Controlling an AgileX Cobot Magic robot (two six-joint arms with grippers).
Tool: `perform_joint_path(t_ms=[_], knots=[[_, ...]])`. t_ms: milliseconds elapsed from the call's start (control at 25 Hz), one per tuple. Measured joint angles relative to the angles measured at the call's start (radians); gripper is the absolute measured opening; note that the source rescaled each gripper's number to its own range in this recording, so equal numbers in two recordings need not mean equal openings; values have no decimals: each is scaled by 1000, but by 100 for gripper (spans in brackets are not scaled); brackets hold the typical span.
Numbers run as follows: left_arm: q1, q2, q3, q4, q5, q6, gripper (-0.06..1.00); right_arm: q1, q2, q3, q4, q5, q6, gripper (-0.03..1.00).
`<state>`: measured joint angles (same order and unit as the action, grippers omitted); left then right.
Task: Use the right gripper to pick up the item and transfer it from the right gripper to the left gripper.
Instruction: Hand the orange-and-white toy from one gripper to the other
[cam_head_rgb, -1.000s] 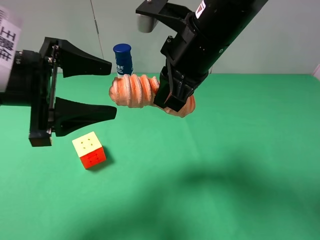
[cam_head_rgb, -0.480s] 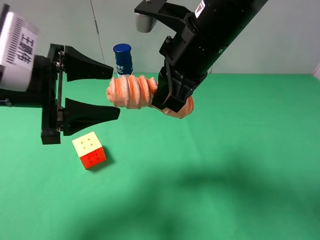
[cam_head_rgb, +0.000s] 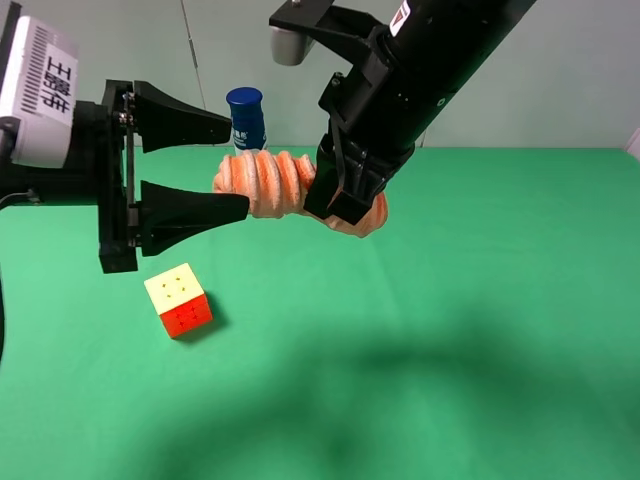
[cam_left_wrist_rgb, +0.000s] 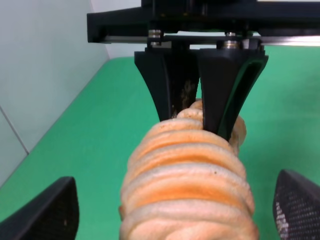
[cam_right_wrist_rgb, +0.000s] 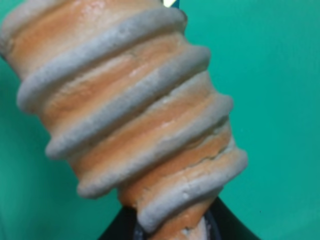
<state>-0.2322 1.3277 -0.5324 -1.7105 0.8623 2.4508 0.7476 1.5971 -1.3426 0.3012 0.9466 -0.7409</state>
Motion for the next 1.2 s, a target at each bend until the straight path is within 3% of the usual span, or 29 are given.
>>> perform_joint_path(t_ms=[560, 880, 1200], knots=[[-6, 70, -11, -13, 22, 44, 90, 0, 0, 0, 0, 0, -6, 3], [-106, 70, -35, -19, -84, 51, 90, 0, 0, 0, 0, -2, -13, 3], [-111, 71, -61, -19, -108, 52, 90, 0, 0, 0, 0, -2, -13, 3]])
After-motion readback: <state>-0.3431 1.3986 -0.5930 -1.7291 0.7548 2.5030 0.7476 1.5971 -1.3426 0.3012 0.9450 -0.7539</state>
